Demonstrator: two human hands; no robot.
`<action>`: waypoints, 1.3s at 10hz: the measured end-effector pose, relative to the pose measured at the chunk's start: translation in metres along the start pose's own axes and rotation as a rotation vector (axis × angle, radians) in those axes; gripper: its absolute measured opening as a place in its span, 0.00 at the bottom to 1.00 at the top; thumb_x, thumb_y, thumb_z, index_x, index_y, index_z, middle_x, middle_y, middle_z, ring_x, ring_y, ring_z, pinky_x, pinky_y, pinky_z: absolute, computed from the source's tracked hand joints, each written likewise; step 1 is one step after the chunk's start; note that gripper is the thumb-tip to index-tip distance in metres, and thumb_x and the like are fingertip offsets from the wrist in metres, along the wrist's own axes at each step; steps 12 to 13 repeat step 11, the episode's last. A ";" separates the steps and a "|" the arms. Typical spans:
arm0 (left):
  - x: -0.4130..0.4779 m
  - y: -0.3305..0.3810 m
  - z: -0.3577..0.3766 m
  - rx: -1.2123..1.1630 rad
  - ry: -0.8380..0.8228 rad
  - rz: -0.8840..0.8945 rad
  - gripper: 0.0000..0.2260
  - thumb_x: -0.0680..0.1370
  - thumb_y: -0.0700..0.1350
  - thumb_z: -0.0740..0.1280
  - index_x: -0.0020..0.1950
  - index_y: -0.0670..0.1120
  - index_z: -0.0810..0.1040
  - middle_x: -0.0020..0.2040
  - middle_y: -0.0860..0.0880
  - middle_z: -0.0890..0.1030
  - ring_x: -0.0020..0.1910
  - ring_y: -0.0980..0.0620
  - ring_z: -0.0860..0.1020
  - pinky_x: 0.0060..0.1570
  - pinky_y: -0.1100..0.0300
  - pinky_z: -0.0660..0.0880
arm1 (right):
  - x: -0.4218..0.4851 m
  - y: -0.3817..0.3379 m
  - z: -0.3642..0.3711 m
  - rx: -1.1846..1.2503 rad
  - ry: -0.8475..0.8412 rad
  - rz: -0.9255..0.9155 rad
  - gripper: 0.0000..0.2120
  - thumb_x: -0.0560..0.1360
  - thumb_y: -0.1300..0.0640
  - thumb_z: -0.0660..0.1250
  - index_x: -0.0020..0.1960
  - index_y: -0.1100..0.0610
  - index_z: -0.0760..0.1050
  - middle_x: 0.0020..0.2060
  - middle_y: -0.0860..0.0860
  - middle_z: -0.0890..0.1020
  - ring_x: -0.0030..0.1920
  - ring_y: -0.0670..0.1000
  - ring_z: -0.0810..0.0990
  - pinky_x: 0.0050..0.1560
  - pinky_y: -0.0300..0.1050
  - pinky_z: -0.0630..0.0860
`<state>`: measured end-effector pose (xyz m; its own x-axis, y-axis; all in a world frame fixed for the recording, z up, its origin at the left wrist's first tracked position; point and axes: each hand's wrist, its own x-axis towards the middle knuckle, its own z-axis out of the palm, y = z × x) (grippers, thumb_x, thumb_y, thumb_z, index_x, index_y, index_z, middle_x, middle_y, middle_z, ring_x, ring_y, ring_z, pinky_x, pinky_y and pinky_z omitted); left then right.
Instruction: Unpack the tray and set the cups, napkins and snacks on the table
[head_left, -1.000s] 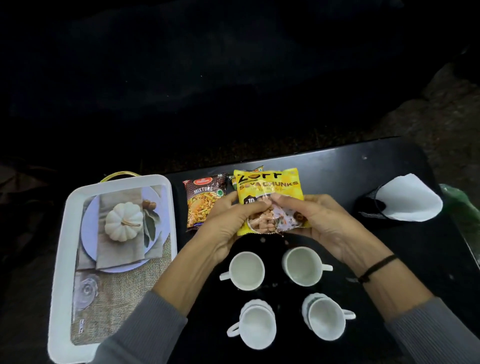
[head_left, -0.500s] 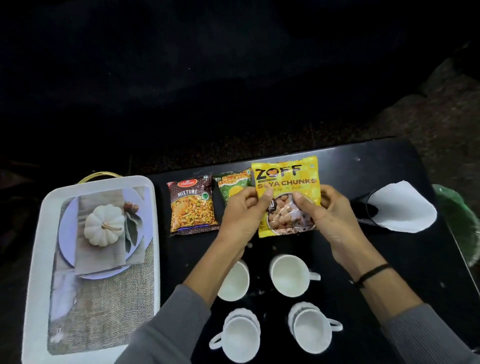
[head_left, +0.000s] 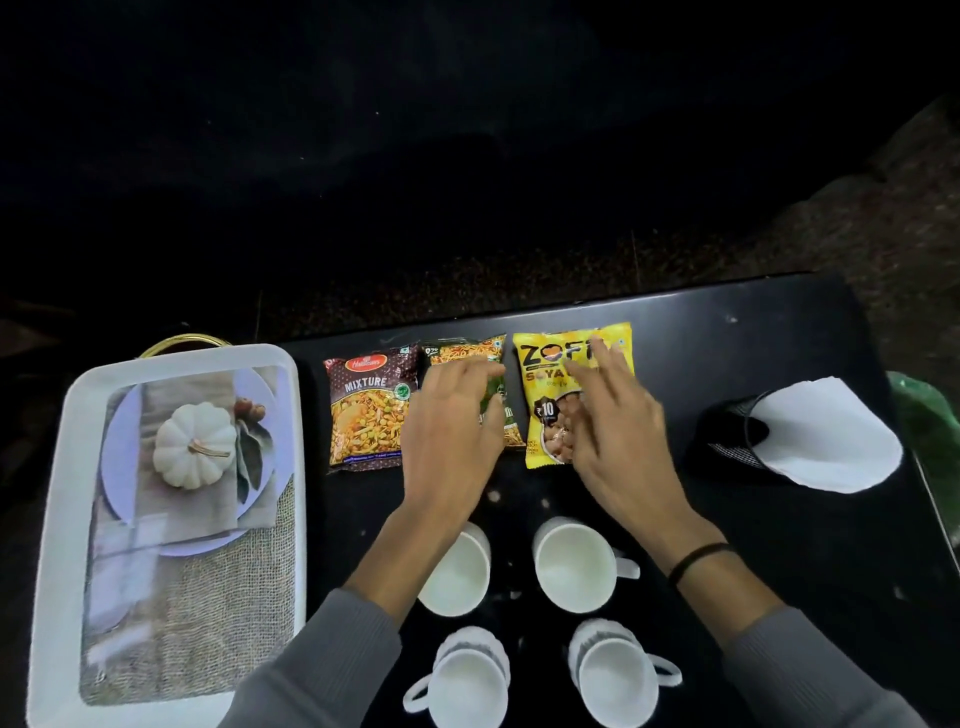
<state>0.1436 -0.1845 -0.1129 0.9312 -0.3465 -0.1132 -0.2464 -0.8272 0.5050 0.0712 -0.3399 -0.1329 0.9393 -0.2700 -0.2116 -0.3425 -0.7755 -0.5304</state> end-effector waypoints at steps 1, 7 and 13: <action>-0.003 -0.008 0.009 0.168 -0.107 0.063 0.23 0.84 0.51 0.62 0.79 0.49 0.65 0.82 0.48 0.60 0.81 0.50 0.56 0.76 0.50 0.59 | 0.001 0.004 0.018 -0.226 -0.169 -0.113 0.28 0.86 0.49 0.48 0.84 0.49 0.47 0.84 0.50 0.40 0.82 0.56 0.35 0.82 0.59 0.42; -0.026 -0.008 -0.001 0.064 -0.029 0.127 0.12 0.82 0.46 0.65 0.64 0.48 0.81 0.74 0.48 0.73 0.78 0.50 0.64 0.79 0.46 0.53 | -0.010 -0.020 0.009 -0.159 0.017 -0.080 0.15 0.85 0.51 0.60 0.66 0.57 0.77 0.74 0.56 0.72 0.77 0.58 0.66 0.70 0.57 0.66; -0.113 0.001 -0.047 -0.104 0.030 -0.113 0.06 0.80 0.56 0.66 0.49 0.55 0.79 0.34 0.56 0.77 0.39 0.52 0.80 0.34 0.58 0.70 | -0.099 -0.080 -0.003 -0.072 0.260 -0.194 0.12 0.78 0.56 0.71 0.39 0.56 0.72 0.35 0.52 0.76 0.35 0.55 0.73 0.35 0.48 0.70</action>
